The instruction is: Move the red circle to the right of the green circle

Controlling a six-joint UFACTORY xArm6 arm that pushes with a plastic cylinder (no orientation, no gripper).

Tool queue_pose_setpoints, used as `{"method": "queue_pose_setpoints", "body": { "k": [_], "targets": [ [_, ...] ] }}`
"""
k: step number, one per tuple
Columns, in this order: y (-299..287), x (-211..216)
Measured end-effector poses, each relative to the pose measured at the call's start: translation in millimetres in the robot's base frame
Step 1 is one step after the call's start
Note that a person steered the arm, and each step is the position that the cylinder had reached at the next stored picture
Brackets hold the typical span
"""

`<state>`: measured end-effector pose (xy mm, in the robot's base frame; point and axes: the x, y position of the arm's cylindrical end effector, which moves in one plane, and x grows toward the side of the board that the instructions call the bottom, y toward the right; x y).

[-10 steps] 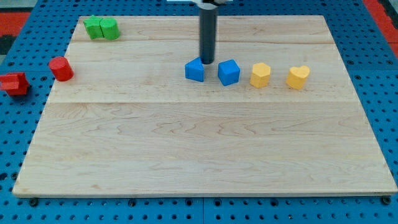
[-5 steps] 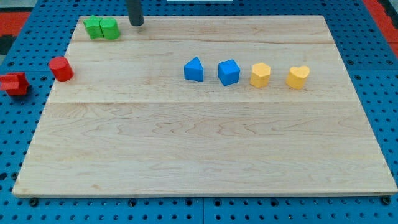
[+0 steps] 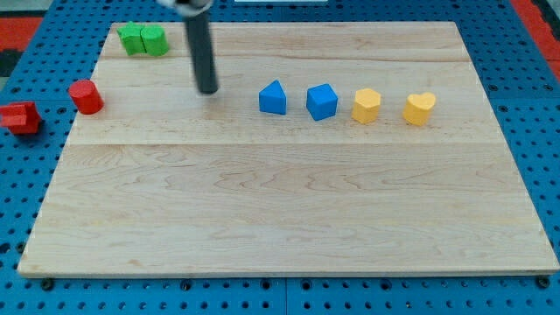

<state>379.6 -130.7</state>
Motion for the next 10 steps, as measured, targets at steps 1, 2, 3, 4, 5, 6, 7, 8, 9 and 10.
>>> {"method": "queue_pose_setpoints", "body": {
  "k": [1, 2, 3, 4, 5, 6, 7, 8, 9, 10],
  "targets": [
    [-126, 49],
    [-170, 42],
    [-170, 13],
    [-152, -37],
    [-115, -39],
    [-58, -61],
    [-26, -101],
    [-13, -101],
    [6, -94],
    [64, -96]
  ]
}}
